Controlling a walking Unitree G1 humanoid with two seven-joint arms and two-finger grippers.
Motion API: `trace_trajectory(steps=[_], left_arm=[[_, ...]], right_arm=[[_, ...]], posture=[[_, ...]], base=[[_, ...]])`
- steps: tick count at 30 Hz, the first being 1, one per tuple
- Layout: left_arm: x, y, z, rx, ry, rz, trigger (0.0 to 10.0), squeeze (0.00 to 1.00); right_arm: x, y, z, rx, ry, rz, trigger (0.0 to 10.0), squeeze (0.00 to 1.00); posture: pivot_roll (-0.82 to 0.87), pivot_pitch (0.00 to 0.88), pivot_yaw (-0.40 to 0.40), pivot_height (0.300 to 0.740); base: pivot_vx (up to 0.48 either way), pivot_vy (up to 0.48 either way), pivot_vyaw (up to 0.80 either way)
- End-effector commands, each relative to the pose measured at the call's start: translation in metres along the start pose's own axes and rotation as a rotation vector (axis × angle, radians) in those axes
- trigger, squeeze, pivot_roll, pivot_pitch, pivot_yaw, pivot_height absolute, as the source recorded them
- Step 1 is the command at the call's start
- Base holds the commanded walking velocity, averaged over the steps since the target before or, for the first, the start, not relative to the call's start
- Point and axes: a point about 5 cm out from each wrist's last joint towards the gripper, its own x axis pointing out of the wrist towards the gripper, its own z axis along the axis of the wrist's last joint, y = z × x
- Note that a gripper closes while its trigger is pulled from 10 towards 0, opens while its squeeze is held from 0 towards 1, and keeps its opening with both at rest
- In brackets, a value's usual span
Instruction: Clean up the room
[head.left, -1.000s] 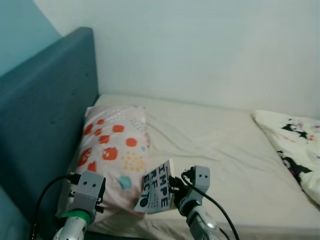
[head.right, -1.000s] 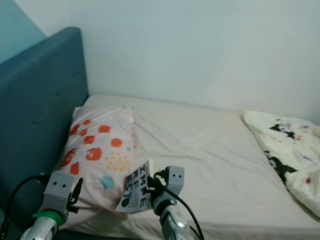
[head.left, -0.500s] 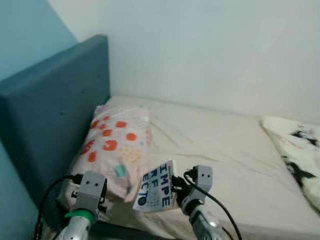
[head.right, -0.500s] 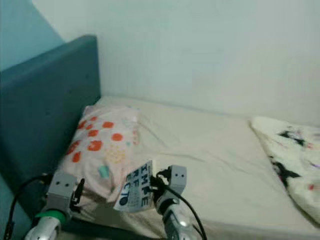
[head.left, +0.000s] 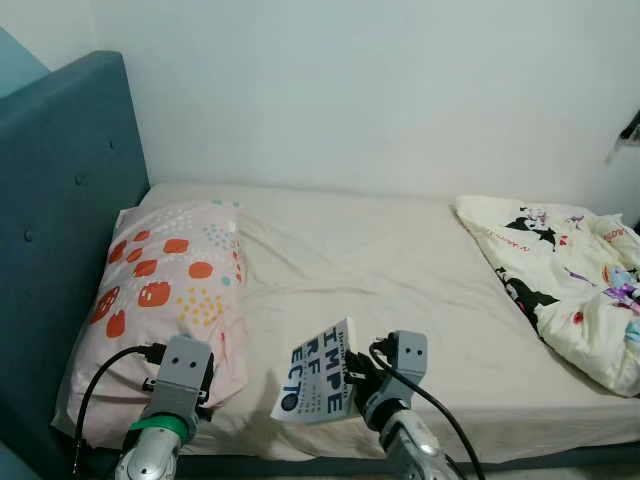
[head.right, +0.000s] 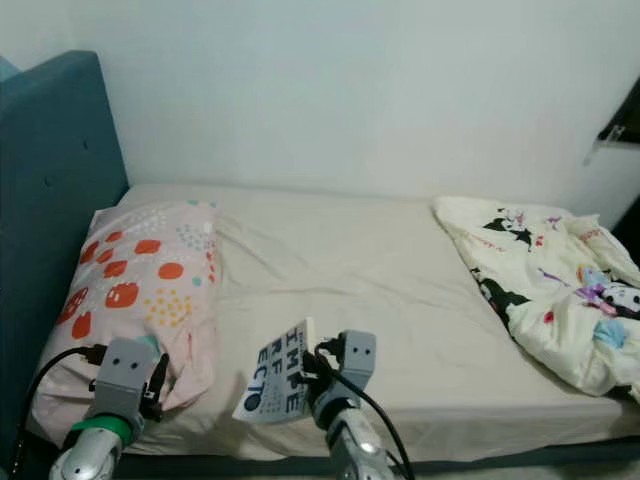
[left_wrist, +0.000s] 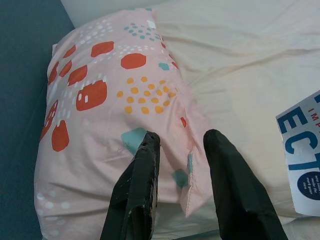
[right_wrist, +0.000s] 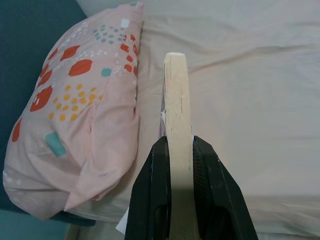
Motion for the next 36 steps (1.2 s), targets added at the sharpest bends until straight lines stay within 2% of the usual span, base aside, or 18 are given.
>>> trace_trajectory(steps=[1,4,7,20,28,31,34,35,36], left_arm=[[-0.003,-0.002,-0.009,-0.008,0.044,0.001,10.0,0.00],[-0.003,-0.002,-0.009,-0.016,0.046,0.004,10.0,0.00],[-0.003,-0.002,-0.010,-0.045,0.048,0.016,10.0,0.00],[-0.005,0.000,-0.006,-0.044,0.024,0.022,10.0,0.00],[-0.006,0.001,-0.006,-0.045,0.018,0.021,10.0,0.00],[-0.006,0.000,-0.006,-0.044,0.017,0.019,10.0,0.00],[-0.007,-0.002,-0.005,-0.046,0.012,0.015,10.0,0.00],[-0.007,-0.002,-0.005,-0.046,0.012,0.015,10.0,0.00],[-0.007,-0.002,-0.004,-0.047,0.010,0.015,10.0,0.00]], right_arm=[[0.000,-0.002,0.002,-0.001,-0.010,-0.007,10.0,0.00],[0.000,-0.003,0.003,-0.004,-0.007,-0.008,10.0,0.00],[0.000,-0.004,0.003,-0.006,-0.005,-0.010,10.0,0.00],[0.002,0.001,0.003,0.021,0.000,0.004,10.0,0.00],[0.005,-0.001,0.004,0.113,0.003,-0.022,10.0,0.00],[0.008,0.000,0.004,0.164,0.014,-0.021,10.0,0.00],[0.014,0.004,0.005,0.396,0.029,-0.040,10.0,0.00],[0.014,0.004,0.005,0.396,0.029,-0.040,10.0,0.00],[0.016,0.003,0.005,0.468,0.026,-0.058,10.0,0.00]], posture=[[0.09,0.049,-0.028,0.740],[0.09,0.050,-0.030,0.740],[0.09,0.050,-0.032,0.740],[0.09,0.052,-0.035,0.740],[0.09,0.054,-0.038,0.740],[0.10,0.054,-0.039,0.740],[0.10,0.053,-0.044,0.740],[0.10,0.053,-0.044,0.740],[0.10,0.053,-0.044,0.740]], base=[[0.000,-0.480,0.00],[0.000,-0.480,0.00],[0.000,0.000,0.00],[0.000,0.000,0.00],[0.000,0.000,0.00],[0.000,0.000,0.00],[0.000,0.000,0.00],[0.000,0.000,0.00],[0.000,0.000,0.00]])
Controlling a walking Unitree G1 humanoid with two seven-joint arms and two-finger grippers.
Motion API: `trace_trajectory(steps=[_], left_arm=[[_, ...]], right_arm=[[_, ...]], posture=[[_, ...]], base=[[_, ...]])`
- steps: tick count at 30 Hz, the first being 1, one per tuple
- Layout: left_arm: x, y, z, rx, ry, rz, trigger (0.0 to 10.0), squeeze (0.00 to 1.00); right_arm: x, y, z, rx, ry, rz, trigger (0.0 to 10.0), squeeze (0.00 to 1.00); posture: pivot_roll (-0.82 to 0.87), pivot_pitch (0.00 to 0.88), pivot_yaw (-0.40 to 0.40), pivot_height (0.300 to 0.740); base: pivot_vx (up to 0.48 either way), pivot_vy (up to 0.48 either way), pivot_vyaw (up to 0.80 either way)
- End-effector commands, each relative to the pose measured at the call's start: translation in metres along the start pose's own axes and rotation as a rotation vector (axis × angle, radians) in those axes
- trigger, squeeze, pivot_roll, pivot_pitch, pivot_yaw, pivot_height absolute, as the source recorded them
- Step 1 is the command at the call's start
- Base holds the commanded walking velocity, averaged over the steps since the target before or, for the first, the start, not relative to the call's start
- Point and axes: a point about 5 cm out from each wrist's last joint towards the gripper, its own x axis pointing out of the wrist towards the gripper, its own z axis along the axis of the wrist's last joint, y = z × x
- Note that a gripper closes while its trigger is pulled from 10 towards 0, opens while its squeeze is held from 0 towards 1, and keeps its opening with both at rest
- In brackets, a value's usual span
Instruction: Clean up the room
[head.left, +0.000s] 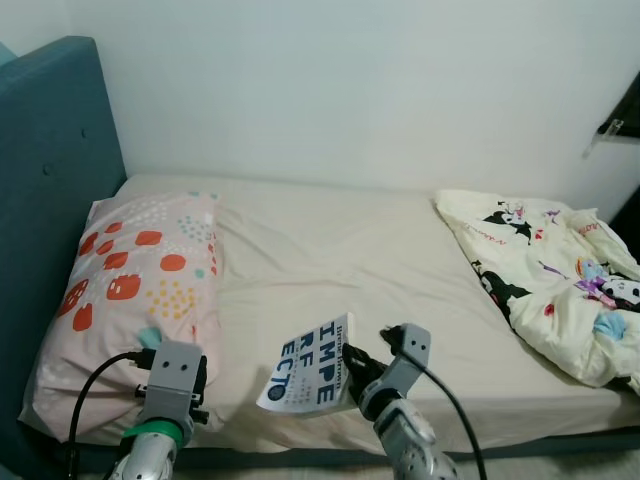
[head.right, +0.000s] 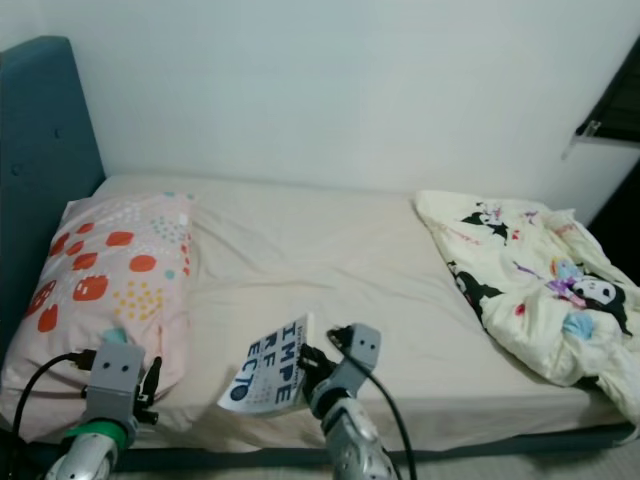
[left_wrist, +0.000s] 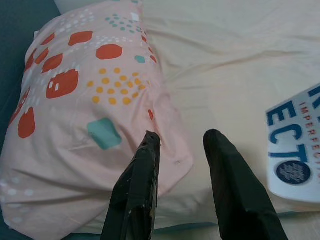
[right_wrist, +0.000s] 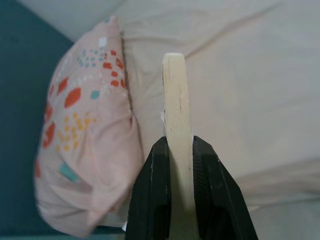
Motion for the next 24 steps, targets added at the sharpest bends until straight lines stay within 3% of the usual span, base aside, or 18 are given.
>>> trace_trajectory(steps=[1,5,9,16,24], left_arm=[[-0.003,-0.002,-0.001,-0.006,0.000,-0.010,10.0,0.00],[-0.003,-0.002,0.001,-0.013,-0.010,-0.016,10.0,0.00],[-0.004,-0.001,0.001,-0.014,-0.014,-0.020,10.0,0.00],[-0.005,0.000,0.002,-0.018,-0.022,-0.026,10.0,0.00],[-0.004,0.000,0.003,-0.022,-0.024,-0.031,10.0,0.00]], right_arm=[[0.003,0.002,-0.001,0.143,-0.008,-0.021,10.0,0.00],[0.006,0.002,-0.002,0.233,-0.010,-0.041,10.0,0.00],[0.006,0.004,-0.005,0.242,0.013,-0.029,10.0,0.00],[0.006,0.007,-0.019,0.251,0.114,0.002,10.0,0.00],[0.007,0.011,-0.022,0.246,0.143,0.025,10.0,0.00]], posture=[[0.10,0.052,-0.044,0.740],[0.11,0.051,-0.045,0.740],[0.11,0.050,-0.045,0.740],[0.11,0.048,-0.045,0.740],[0.11,0.051,-0.043,0.740]], base=[[0.000,0.000,0.00],[0.000,0.000,0.00],[0.000,0.000,0.00],[0.277,0.000,0.00],[0.341,0.000,0.00]])
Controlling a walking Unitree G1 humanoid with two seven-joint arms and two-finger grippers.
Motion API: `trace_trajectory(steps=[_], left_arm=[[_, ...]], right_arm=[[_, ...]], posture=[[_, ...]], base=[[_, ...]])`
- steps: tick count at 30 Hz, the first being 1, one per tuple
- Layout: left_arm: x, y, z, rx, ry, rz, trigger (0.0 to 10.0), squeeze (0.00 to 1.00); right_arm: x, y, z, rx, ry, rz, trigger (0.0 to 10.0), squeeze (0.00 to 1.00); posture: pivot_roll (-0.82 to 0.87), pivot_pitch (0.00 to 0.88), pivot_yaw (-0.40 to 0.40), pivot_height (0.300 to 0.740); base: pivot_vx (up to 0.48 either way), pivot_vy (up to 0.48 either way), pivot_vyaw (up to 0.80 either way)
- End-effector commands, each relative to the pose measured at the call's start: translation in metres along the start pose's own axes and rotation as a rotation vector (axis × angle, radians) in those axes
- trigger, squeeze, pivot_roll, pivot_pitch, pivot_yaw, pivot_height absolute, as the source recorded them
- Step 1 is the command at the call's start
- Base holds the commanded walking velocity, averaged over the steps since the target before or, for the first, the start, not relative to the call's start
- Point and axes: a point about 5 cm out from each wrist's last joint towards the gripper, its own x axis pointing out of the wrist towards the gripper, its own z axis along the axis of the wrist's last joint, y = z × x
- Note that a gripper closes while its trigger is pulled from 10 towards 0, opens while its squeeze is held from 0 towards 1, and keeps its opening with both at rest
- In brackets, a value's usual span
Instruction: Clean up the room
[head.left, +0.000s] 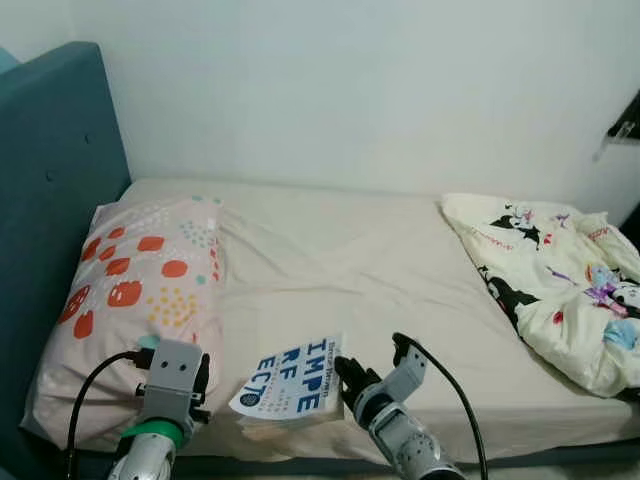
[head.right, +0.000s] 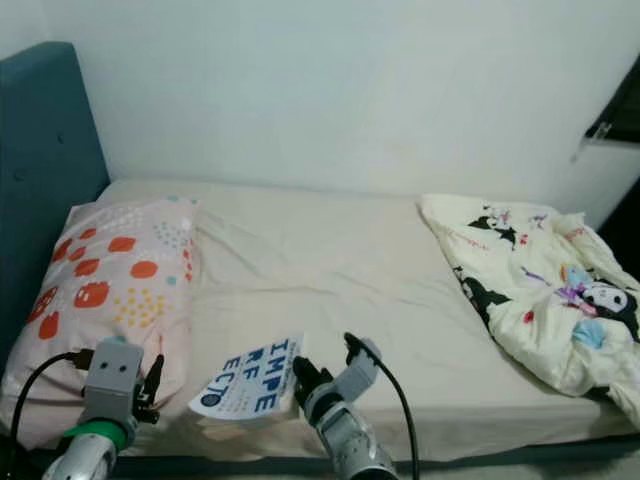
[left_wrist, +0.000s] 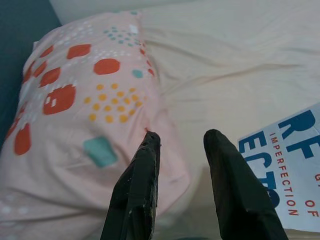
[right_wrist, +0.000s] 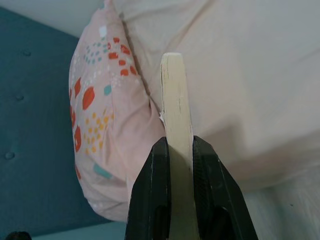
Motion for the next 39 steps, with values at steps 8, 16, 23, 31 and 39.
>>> trace_trajectory(steps=[8,16,23,31,39], left_arm=[[-0.002,-0.001,-0.002,-0.007,0.000,-0.012,10.0,0.00],[-0.003,-0.001,-0.002,-0.003,-0.002,-0.011,10.0,0.00],[-0.004,-0.001,-0.001,-0.002,-0.009,0.005,10.0,0.00],[-0.007,-0.002,-0.002,-0.008,-0.009,0.003,10.0,0.00],[-0.007,-0.004,-0.002,-0.014,-0.006,0.004,10.0,0.00]], right_arm=[[0.004,0.011,-0.008,0.019,0.027,0.043,10.0,0.00],[0.004,0.010,-0.008,0.012,0.032,0.047,10.0,0.00],[0.004,0.011,-0.009,0.009,0.036,0.051,10.0,0.00],[0.003,0.011,-0.010,0.004,0.049,0.058,10.0,0.00],[0.002,0.013,-0.025,-0.011,0.173,0.099,10.0,0.00]], posture=[[0.11,0.055,-0.041,0.740],[0.12,0.058,-0.040,0.740],[0.11,0.058,-0.041,0.740],[0.11,0.059,-0.044,0.740],[0.12,0.063,-0.047,0.740]], base=[[0.374,0.000,0.00],[0.367,0.000,0.00],[0.048,0.000,0.00],[0.000,0.000,0.00],[0.000,0.000,0.00]])
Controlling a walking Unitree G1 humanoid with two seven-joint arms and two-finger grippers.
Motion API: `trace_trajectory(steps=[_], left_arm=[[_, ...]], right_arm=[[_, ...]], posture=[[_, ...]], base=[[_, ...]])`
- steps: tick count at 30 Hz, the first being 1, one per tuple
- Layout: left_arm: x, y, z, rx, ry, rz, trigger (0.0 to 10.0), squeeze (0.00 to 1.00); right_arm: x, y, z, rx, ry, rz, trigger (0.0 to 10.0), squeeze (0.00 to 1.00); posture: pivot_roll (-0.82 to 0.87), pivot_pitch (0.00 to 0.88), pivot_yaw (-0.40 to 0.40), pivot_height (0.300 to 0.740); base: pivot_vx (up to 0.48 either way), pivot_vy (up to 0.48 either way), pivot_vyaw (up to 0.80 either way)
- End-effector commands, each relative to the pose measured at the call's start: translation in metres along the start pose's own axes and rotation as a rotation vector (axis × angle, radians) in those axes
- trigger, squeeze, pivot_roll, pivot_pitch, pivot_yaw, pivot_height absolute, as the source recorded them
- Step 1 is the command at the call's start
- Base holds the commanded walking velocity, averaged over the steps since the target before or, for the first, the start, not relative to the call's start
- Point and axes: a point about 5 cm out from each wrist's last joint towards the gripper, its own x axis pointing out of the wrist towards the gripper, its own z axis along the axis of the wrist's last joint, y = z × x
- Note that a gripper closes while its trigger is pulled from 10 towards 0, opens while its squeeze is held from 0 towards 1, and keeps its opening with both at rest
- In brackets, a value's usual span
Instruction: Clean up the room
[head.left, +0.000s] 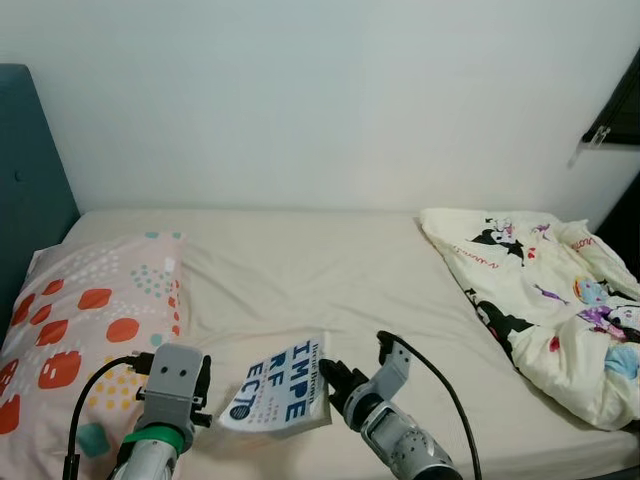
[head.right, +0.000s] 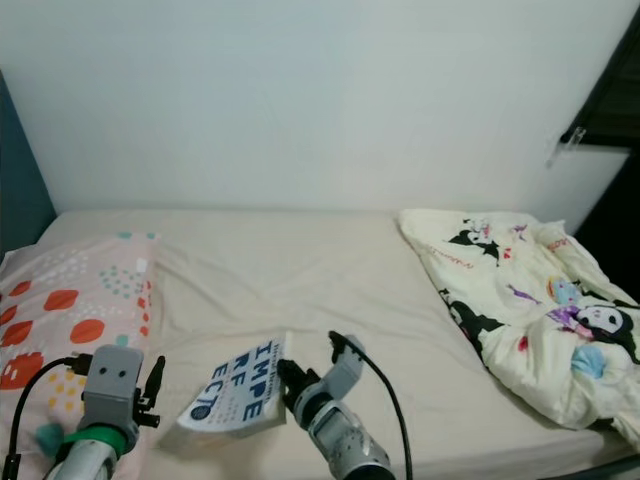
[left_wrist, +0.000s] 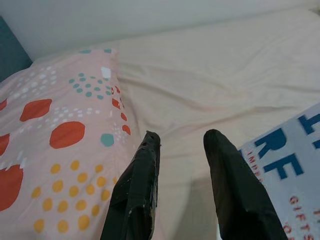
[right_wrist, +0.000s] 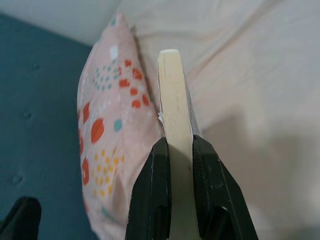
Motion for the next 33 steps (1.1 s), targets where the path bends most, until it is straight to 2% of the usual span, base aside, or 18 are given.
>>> trace_trajectory(steps=[1,10,33], left_arm=[[-0.002,-0.003,-0.003,-0.005,0.016,-0.007,10.0,0.00],[-0.002,-0.003,-0.004,-0.010,0.021,-0.010,10.0,0.00],[-0.003,-0.004,-0.005,-0.016,0.025,-0.001,10.0,0.00]], right_arm=[[0.002,0.005,-0.012,0.013,0.048,0.033,10.0,0.00],[0.004,0.012,-0.016,0.031,0.083,0.076,10.0,0.00],[0.004,0.016,-0.017,-0.020,0.140,0.109,10.0,0.00]], posture=[[0.12,0.064,-0.048,0.740],[0.11,0.065,-0.046,0.740],[0.12,0.067,-0.059,0.652]], base=[[0.000,0.000,0.00],[0.000,0.000,0.00],[0.000,0.000,0.00]])
